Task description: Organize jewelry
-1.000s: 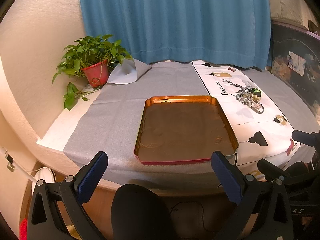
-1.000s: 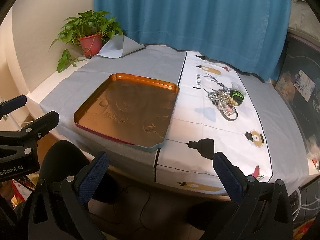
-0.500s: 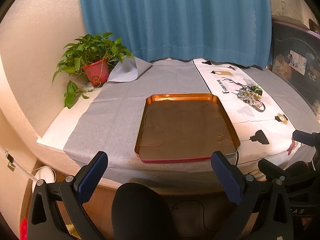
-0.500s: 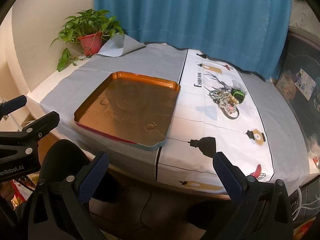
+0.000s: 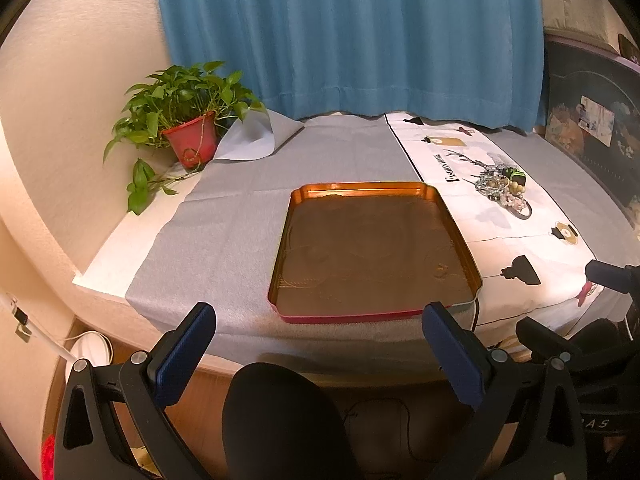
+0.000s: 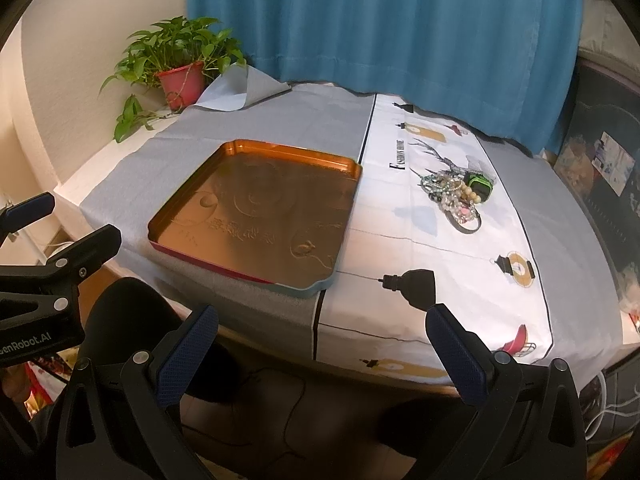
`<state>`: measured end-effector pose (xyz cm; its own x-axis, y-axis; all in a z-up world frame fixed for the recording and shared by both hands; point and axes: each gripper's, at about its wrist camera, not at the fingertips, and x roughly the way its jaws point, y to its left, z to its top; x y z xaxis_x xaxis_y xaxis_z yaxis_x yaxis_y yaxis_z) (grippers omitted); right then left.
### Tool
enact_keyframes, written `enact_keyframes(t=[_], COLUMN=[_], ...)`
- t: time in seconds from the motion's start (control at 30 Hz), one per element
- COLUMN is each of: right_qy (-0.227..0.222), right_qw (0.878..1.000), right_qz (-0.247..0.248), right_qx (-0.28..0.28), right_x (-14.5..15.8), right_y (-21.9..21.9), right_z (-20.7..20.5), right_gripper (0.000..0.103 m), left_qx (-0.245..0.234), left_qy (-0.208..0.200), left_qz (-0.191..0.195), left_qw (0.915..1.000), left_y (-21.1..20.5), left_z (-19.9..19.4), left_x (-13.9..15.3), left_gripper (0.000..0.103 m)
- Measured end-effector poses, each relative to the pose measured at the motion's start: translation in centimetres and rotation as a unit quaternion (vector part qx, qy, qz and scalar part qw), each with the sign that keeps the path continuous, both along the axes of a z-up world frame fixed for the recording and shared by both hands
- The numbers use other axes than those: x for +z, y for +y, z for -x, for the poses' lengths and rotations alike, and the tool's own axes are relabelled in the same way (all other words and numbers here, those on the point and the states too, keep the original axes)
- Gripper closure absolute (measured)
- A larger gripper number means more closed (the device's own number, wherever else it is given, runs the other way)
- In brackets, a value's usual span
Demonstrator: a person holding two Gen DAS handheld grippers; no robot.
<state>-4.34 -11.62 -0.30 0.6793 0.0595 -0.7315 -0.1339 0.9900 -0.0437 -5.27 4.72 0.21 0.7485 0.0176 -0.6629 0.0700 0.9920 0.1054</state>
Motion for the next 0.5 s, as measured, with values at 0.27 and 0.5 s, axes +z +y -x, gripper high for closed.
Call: enact_keyframes(t=[0.27, 0.5], right_qy=[0.010, 0.051], right_qw=[1.000, 0.997], right_qz=[0.007, 0.044], right_qx=[-0.002, -0.022], right_x=[-0.5, -0.9], right_y=[0.0, -1.8], right_z=[0.0, -0.6], right_gripper=[0.000, 0.000], left_qx=[-0.003, -0.015], left_qy=[0.009, 0.027], left_qz=[-0.003, -0.007], left_qw=[1.0000, 0.9995], left_y=[-0.7, -1.9], left_z=[-0.7, -1.6], left_x=[-0.3, -0.8], left_gripper=[0.000, 0.000])
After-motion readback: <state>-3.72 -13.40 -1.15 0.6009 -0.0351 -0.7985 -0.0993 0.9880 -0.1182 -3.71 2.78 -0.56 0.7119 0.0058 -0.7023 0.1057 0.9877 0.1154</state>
